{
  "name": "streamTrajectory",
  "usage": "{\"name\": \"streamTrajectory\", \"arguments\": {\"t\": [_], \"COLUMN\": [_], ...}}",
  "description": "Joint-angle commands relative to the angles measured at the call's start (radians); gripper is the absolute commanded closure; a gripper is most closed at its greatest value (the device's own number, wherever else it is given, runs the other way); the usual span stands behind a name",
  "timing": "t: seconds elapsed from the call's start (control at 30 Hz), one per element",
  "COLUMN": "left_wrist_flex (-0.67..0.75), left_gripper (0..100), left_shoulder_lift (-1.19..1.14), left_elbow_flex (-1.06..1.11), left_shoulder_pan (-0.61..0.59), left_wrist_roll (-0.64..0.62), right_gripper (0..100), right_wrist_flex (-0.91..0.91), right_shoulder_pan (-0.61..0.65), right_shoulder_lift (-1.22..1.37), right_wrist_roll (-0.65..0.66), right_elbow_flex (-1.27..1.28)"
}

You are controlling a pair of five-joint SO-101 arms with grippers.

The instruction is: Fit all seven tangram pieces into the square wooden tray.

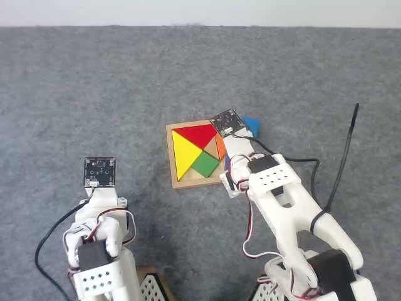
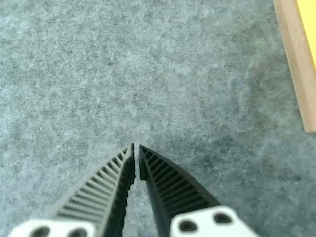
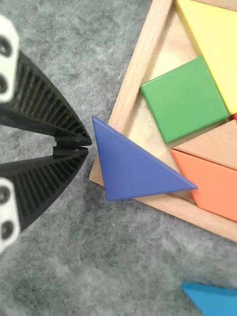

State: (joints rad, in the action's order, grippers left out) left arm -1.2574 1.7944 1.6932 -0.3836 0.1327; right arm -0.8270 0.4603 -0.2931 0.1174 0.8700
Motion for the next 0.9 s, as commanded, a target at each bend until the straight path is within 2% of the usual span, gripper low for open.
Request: {"name": "streamTrajectory", "arguments": {"t": [0.0, 0.87], "left_wrist_flex": [-0.005, -0.005], "left_gripper": [98, 98], "left_shoulder_lift": [0.018, 0.018], "left_elbow_flex": [-0.008, -0.008], "left_shoulder_pan": [-0.003, -0.003], "left_wrist_roll": [0.009, 0.009], "right_gripper": [99.2, 99.1], "right_wrist_flex": [0.024, 0.031], "right_shoulder_pan": [0.005, 0.071], "right_shoulder_lift": [0.027, 0.249], "right_wrist_roll": [0.012, 0.003], "right_elbow_flex": [-0.032, -0.316]}}
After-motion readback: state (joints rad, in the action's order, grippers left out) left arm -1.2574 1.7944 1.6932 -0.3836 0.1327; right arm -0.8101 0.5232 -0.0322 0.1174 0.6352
